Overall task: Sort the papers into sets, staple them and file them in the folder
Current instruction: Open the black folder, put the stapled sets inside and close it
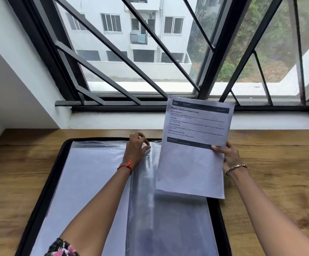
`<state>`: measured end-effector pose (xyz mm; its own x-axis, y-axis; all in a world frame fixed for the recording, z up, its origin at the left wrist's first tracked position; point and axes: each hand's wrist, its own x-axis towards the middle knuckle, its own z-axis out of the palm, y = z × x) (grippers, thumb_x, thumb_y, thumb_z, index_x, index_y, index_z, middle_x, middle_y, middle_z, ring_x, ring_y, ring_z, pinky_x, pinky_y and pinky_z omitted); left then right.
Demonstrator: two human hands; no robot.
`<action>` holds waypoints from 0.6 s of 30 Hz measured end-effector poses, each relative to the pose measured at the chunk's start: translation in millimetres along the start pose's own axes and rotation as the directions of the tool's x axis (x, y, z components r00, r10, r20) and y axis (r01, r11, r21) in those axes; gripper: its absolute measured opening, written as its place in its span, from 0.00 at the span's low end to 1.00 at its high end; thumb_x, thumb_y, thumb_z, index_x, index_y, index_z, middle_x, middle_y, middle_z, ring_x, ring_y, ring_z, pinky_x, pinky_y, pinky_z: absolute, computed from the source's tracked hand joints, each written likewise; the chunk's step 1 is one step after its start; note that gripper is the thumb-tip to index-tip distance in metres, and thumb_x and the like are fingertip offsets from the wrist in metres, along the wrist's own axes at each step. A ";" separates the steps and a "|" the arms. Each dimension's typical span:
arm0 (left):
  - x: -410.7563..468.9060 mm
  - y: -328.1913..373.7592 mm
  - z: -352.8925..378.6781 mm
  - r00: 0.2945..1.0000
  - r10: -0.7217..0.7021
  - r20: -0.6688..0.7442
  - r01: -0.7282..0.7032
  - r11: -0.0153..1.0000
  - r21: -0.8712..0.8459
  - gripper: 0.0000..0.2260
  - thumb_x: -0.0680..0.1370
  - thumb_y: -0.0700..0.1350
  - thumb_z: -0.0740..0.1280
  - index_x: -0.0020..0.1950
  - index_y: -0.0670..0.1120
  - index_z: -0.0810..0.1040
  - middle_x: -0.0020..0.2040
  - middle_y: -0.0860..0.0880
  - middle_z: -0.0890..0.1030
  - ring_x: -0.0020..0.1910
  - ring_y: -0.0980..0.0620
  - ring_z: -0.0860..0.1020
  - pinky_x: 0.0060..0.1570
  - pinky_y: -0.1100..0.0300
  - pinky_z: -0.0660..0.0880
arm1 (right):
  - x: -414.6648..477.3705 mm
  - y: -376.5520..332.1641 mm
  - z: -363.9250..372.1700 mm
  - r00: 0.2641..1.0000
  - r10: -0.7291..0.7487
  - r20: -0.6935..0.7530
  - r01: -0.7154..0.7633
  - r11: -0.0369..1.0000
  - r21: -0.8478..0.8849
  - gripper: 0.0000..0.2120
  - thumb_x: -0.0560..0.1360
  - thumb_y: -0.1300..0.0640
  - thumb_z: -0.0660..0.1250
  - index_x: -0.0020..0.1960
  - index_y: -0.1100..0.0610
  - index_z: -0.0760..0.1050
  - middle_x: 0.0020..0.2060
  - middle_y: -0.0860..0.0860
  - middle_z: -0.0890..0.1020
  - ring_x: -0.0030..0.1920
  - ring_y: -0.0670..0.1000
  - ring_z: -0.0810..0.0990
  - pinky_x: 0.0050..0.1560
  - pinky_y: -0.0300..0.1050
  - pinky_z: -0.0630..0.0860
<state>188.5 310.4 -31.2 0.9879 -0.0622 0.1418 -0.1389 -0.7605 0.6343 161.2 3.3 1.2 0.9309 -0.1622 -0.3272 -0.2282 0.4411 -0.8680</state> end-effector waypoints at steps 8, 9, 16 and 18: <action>-8.9 -2.1 0.8 0.997 0.047 0.062 -0.047 0.999 0.000 0.03 0.72 0.36 0.68 0.45 0.40 0.76 0.48 0.44 0.78 0.54 0.45 0.69 0.47 0.61 0.58 | 4.4 -24.6 23.2 0.991 -0.134 -0.014 0.133 0.990 -0.048 0.29 0.38 0.59 0.82 0.39 0.54 0.81 0.36 0.47 0.85 0.36 0.48 0.83 0.39 0.40 0.80; -9.3 -1.9 0.2 0.996 0.041 0.073 -0.039 0.999 -0.021 0.03 0.72 0.35 0.67 0.45 0.40 0.76 0.47 0.43 0.79 0.53 0.45 0.70 0.47 0.60 0.59 | 4.0 -31.6 31.0 0.986 -0.164 -0.003 0.163 0.984 -0.077 0.23 0.43 0.62 0.81 0.37 0.53 0.81 0.34 0.47 0.84 0.35 0.46 0.82 0.39 0.40 0.80; -12.2 -3.8 -7.1 0.994 0.068 0.080 -0.059 0.991 -0.120 0.08 0.67 0.29 0.69 0.41 0.41 0.80 0.42 0.46 0.81 0.47 0.48 0.74 0.48 0.56 0.69 | 7.8 -80.0 84.8 0.898 -0.437 0.057 0.435 0.857 -0.276 0.17 0.66 0.76 0.68 0.44 0.54 0.76 0.28 0.38 0.82 0.31 0.36 0.79 0.35 0.31 0.74; -16.3 -5.5 -7.5 0.995 0.086 0.052 -0.080 0.990 -0.113 0.10 0.65 0.27 0.67 0.37 0.42 0.78 0.40 0.47 0.80 0.46 0.48 0.75 0.46 0.56 0.70 | 8.1 -89.9 99.0 0.864 -0.499 0.073 0.496 0.815 -0.298 0.18 0.66 0.75 0.69 0.43 0.53 0.76 0.28 0.37 0.81 0.31 0.35 0.78 0.34 0.30 0.74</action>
<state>172.6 320.4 -31.3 0.9745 -0.1608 0.1564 -0.2242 -0.6755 0.7025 217.5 49.7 113.6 0.9387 -0.2956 0.1776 0.1907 0.0160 -0.9815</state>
